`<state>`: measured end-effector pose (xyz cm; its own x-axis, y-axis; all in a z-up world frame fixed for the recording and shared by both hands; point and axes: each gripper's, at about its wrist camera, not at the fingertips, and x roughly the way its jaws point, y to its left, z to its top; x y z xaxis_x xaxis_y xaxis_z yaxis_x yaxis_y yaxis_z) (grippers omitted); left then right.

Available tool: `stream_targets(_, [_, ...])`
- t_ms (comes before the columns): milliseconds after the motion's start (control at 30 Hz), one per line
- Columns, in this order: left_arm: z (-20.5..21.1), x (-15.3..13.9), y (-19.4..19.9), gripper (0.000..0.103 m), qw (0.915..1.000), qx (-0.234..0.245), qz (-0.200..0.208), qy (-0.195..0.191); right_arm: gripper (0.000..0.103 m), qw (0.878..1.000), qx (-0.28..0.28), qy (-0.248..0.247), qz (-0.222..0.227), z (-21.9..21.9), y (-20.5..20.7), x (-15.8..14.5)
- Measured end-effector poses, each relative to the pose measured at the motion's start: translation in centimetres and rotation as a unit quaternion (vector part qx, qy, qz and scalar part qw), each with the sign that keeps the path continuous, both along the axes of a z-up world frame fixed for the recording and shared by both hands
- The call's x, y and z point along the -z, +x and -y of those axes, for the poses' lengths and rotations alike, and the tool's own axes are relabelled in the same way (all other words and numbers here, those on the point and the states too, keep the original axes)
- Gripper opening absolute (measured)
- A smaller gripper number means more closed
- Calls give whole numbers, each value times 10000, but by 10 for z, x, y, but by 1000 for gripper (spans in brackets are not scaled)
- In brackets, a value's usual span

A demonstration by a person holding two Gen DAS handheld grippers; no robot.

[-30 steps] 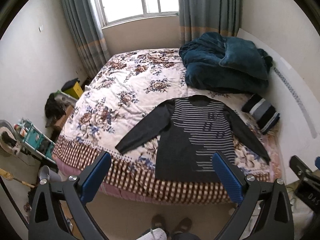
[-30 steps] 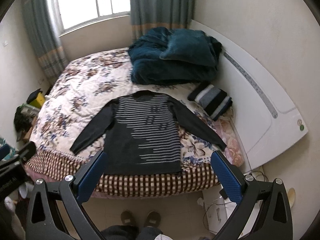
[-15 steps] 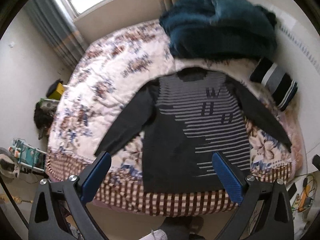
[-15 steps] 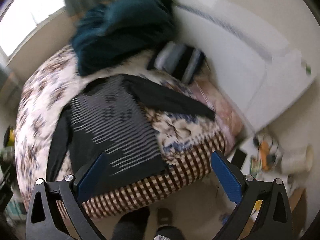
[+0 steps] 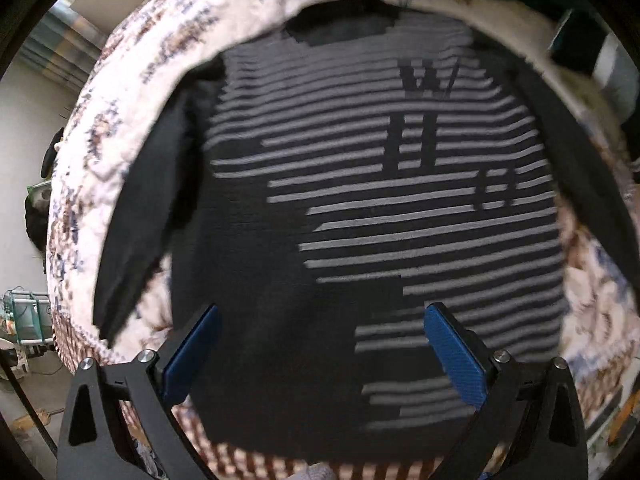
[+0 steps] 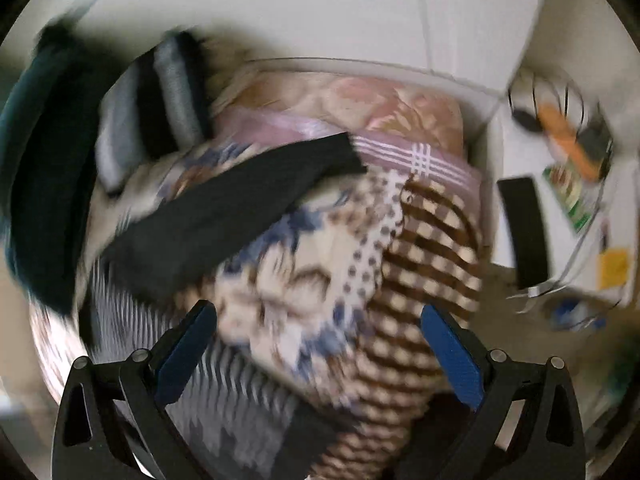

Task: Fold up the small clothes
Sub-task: 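Lower both tools toward the black striped sweater's hem and sleeves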

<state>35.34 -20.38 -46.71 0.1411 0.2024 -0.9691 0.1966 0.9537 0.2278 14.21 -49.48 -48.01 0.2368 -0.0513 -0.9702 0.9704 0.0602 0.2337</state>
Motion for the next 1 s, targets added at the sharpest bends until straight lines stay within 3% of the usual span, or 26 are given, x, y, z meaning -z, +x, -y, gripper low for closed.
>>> stream_targets(67, [6,21,8,103,9999,-27,-102,78,98,9987,445,156,214,23,-5,30])
stream_targets(167, [20,47,17,103,9996,-68,-158,202,84,9923,1010,482,526,61,-6,81])
stream_targets(267, [37,68,23,103,9992,-51,-230,316,81,9870,1364,643,558,92,-3,124])
stream_targets(333, [48,80,24,103,9989,-3,-238,397,62,9859,1371,752,593,106,5,147])
stream_targets(400, [57,87,24,103,9984,48,-258,495,23,9886,1171,751,567,114,18,158])
stream_targets(433, [61,88,24,103,9983,57,-252,525,16,9911,1056,577,573,116,23,153])
stream_targets(500, [66,89,24,103,9981,77,-205,574,11,9949,771,114,636,115,31,132])
stream_targets(600, [73,90,23,103,9978,103,-114,640,10,9959,187,-682,564,112,45,96])
stream_targets(667, [77,94,23,103,9976,108,-114,680,11,9937,-281,-1079,118,115,57,95])
stream_targets(733, [78,98,23,103,9977,54,-146,658,19,9959,-591,-674,-100,121,62,119])
stream_targets(800, [72,100,27,103,9979,16,-184,617,35,9987,-489,-61,-163,126,52,139])
stream_targets(833, [71,102,28,103,9981,-12,-200,587,39,9994,-216,206,185,126,42,144])
stream_targets(900, [69,107,28,103,9983,-79,-243,528,59,9940,388,552,863,123,23,149])
stream_targets(1000, [64,114,29,103,9984,-165,-300,458,61,9731,1213,1084,1630,121,9,171])
